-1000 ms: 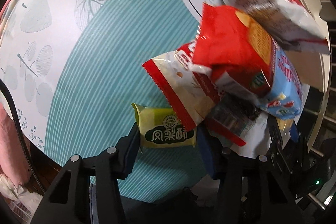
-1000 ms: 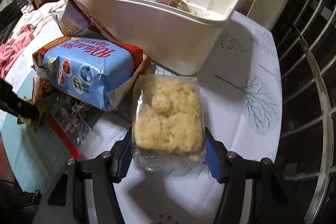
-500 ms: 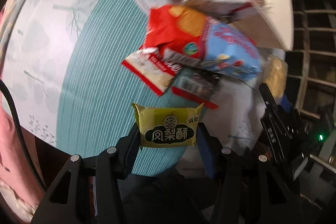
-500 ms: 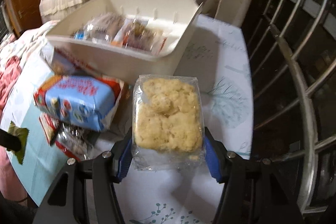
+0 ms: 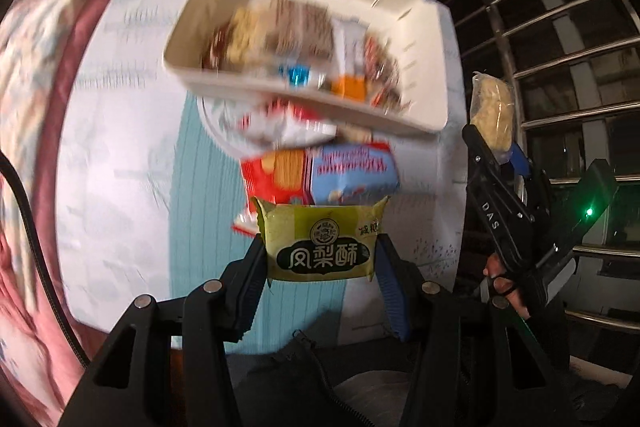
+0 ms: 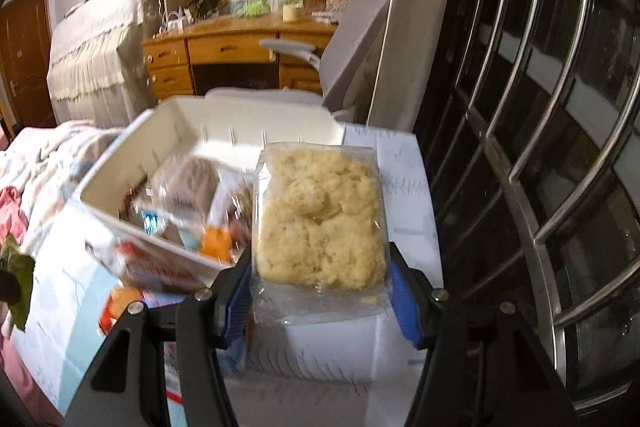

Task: Organize snacks
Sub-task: 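Carry both packets over the white tray and release them inside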

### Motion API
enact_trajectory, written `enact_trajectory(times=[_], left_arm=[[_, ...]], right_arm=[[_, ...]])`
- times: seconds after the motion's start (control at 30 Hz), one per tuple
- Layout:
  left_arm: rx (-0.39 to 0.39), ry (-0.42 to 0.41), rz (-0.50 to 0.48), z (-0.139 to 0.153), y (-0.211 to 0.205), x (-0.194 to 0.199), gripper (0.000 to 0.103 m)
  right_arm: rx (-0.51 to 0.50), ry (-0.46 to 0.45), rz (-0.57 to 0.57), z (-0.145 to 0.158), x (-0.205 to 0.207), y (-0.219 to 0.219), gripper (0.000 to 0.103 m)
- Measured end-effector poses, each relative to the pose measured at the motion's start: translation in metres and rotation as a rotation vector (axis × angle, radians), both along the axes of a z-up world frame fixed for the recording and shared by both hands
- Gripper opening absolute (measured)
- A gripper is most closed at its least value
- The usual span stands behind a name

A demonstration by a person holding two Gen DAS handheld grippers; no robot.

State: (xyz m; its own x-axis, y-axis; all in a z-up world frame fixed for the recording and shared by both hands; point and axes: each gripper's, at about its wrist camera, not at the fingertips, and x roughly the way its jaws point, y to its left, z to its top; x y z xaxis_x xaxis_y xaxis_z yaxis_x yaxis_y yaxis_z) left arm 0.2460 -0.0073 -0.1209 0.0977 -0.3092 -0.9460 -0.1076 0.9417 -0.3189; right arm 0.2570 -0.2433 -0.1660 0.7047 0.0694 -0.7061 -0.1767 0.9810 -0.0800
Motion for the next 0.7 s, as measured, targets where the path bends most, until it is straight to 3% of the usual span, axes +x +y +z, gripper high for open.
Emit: enact_trajectory(times=[0.3, 0.63, 0.7], left_arm=[[0.031, -0.12, -0.059, 0.031, 0.012, 0.062, 0.051], [0.057, -0.254, -0.115, 0.013, 0.022, 0.111, 0.052], [0.043, -0.269, -0.1, 0.009, 0.027, 0.117, 0.061]], right_arm=[[0.009, -0.044, -0.013, 0.014, 0.027, 0.028, 0.06], [0.045, -0.006, -0.03, 0.003, 0.059, 0.046, 0.061], [0.065, 0.037, -0.029, -0.003, 0.067, 0.048, 0.061]])
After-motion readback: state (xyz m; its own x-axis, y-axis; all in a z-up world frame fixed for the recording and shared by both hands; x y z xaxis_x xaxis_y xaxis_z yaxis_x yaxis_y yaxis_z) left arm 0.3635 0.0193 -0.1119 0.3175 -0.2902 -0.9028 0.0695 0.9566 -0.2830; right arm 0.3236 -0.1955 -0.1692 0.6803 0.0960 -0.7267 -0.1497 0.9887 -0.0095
